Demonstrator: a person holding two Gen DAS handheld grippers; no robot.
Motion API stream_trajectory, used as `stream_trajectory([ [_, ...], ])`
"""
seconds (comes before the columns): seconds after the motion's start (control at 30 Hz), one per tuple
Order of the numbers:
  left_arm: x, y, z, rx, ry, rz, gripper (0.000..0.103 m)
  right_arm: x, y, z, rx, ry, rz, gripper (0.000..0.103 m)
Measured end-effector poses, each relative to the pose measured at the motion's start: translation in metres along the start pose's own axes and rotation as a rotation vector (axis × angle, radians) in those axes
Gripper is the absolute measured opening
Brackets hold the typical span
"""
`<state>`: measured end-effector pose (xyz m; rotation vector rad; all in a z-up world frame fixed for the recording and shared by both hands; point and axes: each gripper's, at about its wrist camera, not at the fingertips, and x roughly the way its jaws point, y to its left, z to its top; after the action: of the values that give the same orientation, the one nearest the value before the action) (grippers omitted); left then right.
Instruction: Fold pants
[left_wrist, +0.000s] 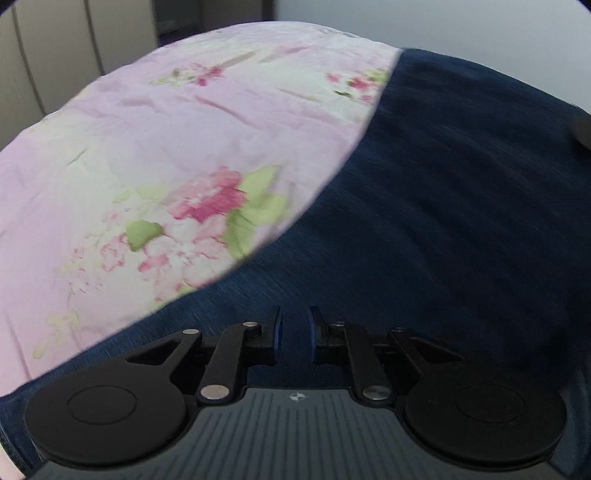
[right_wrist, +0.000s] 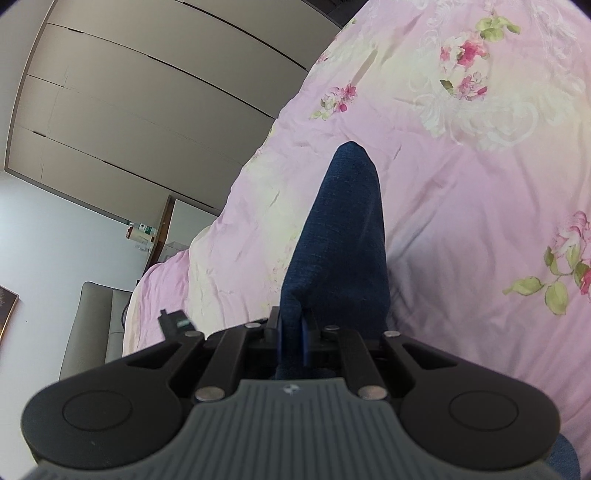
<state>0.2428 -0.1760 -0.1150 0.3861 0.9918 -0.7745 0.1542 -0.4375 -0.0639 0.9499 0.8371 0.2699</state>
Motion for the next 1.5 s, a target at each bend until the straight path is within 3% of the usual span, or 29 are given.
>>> stream_trajectory([
  [0.1, -0.009, -0.027, -0.029, 0.068, 0.056, -0.076, 0.016, -0.007, -0.003, -0.006, 0.030, -0.023, 0.014, 0.005],
  [0.17, -0.001, -0.042, -0.047, 0.096, 0.089, -0.066, 0.016, -0.010, -0.003, -0.009, 0.054, -0.034, 0.024, 0.005],
  [0.23, 0.011, -0.048, -0.056, 0.082, 0.094, -0.020, 0.016, -0.011, -0.001, -0.011, 0.072, -0.041, 0.028, 0.005],
  [0.33, 0.004, -0.044, -0.054, -0.013, 0.092, -0.013, 0.016, -0.007, 0.006, -0.015, 0.095, -0.026, 0.031, 0.005],
  [0.47, -0.055, -0.029, -0.064, -0.060, 0.006, -0.031, 0.017, -0.004, 0.031, -0.022, 0.059, -0.021, 0.031, 0.006],
  [0.63, -0.129, 0.028, -0.098, -0.183, -0.047, 0.099, 0.017, 0.019, 0.064, -0.036, 0.066, 0.013, 0.111, 0.006],
  [0.8, -0.186, 0.098, -0.147, -0.438, -0.094, 0.174, 0.017, 0.072, 0.101, -0.055, 0.082, 0.083, 0.174, 0.006],
  [0.87, -0.200, 0.114, -0.166, -0.493, -0.104, 0.200, 0.017, 0.101, 0.114, -0.066, 0.090, 0.125, 0.181, 0.006],
  [0.97, -0.214, 0.128, -0.185, -0.534, -0.124, 0.235, 0.017, 0.146, 0.130, -0.084, 0.103, 0.186, 0.183, 0.006],
  [1.17, -0.220, 0.145, -0.212, -0.607, -0.148, 0.215, 0.017, 0.232, 0.141, -0.123, 0.131, 0.264, 0.099, 0.006],
  [1.5, -0.219, 0.160, -0.218, -0.701, -0.189, 0.170, 0.019, 0.318, 0.132, -0.170, 0.103, 0.380, -0.047, 0.009],
])
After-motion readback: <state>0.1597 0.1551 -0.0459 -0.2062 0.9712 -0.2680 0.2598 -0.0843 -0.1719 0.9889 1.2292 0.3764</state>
